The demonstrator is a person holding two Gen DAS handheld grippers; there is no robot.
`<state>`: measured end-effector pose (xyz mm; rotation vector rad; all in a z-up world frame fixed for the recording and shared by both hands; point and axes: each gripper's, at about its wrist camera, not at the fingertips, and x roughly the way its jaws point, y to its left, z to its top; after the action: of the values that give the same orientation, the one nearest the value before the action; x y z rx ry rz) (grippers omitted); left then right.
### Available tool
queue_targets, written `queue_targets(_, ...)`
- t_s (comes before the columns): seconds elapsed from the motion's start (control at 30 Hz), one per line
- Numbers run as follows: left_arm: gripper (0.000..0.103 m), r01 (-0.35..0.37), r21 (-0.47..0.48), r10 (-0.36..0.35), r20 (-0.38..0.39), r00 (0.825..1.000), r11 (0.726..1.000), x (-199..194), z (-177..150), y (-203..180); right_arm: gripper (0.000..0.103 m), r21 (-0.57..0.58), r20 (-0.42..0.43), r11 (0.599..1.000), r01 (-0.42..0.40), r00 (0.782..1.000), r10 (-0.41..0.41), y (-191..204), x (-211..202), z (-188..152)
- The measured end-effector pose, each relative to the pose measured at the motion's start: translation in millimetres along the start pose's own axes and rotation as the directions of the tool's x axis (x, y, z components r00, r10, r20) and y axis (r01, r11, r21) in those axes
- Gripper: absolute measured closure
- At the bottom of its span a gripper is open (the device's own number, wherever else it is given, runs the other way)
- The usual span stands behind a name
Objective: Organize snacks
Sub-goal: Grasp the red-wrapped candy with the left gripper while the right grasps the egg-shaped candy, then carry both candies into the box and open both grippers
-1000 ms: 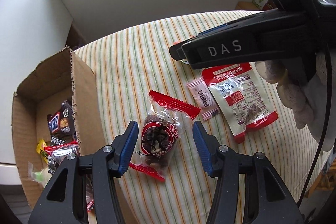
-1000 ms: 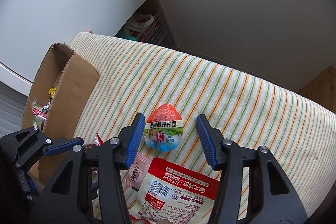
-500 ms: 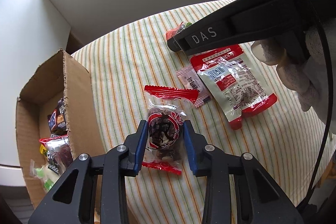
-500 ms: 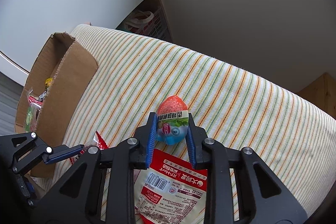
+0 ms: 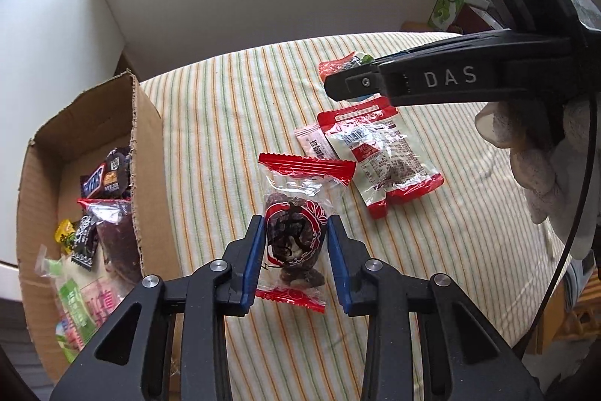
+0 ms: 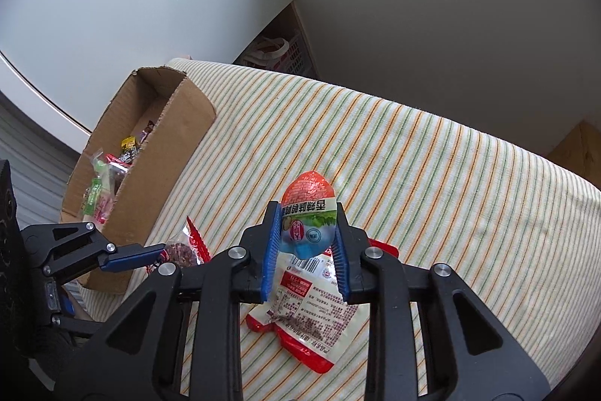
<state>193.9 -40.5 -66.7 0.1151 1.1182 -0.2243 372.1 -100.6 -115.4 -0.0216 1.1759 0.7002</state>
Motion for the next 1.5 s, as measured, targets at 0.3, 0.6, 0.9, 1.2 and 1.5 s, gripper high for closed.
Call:
queue_targets(0.3, 0.072, 0.021, -0.044, -0.017, 0.093, 0.996, 0.999, -64.2, -7.4, 33.0, 0.077, -0.041, 0.052, 0.999, -0.036, 0.998, 0.038, 44.0, -42.8, -9.4)
queue_targets(0.6, 0.072, -0.012, -0.119, 0.03, 0.154, 0.988, 0.993, -101.2, -16.9, 83.5, 0.077, -0.113, 0.072, 0.992, -0.056, 0.995, 0.065, 100.2, -57.2, -1.4)
queue_targets(0.9, 0.072, -0.042, -0.208, 0.079, 0.173, 0.982, 0.977, -112.2, -42.6, 134.0, 0.077, -0.169, 0.05, 0.982, -0.085, 0.994, 0.095, 150.5, -44.0, 15.2)
queue_targets(1.2, 0.072, -0.052, -0.294, 0.105, 0.166, 0.981, 0.955, -114.5, -62.2, 176.1, 0.077, -0.206, -0.004, 0.971, -0.118, 0.993, 0.12, 190.3, -17.0, 17.7)
queue_targets(1.5, 0.067, -0.055, -0.36, 0.119, 0.159, 0.98, 0.931, -114.8, -68.3, 201.3, 0.072, -0.262, -0.023, 0.957, -0.126, 0.992, 0.124, 220.5, -3.7, 14.3)
